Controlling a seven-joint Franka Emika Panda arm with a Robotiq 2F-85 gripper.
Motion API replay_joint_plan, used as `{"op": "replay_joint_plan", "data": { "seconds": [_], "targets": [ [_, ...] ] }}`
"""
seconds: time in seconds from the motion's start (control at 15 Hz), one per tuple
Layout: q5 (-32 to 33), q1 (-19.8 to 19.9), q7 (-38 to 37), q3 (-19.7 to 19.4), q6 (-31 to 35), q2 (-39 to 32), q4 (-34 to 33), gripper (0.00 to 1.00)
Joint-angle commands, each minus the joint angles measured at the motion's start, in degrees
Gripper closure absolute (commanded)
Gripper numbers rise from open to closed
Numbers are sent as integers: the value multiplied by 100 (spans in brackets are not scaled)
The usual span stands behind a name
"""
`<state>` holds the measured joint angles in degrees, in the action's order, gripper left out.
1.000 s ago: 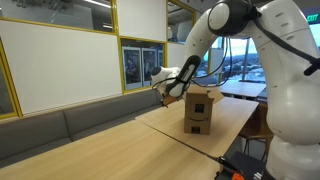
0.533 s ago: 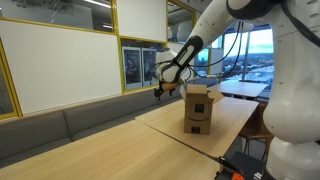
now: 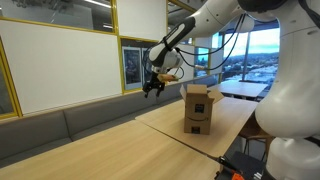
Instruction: Pick up the masking tape, the green object and the shifting spanner from the table and put them in the carton box, then push the box to the left
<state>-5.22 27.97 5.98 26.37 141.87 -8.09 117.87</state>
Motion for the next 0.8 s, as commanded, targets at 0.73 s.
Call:
{"op": "replay_joint_plan", "data": {
  "seconds": [0.73],
  "targets": [
    [-181, -1958, 1208, -2595, -2818, 401, -1063, 0]
  ]
}}
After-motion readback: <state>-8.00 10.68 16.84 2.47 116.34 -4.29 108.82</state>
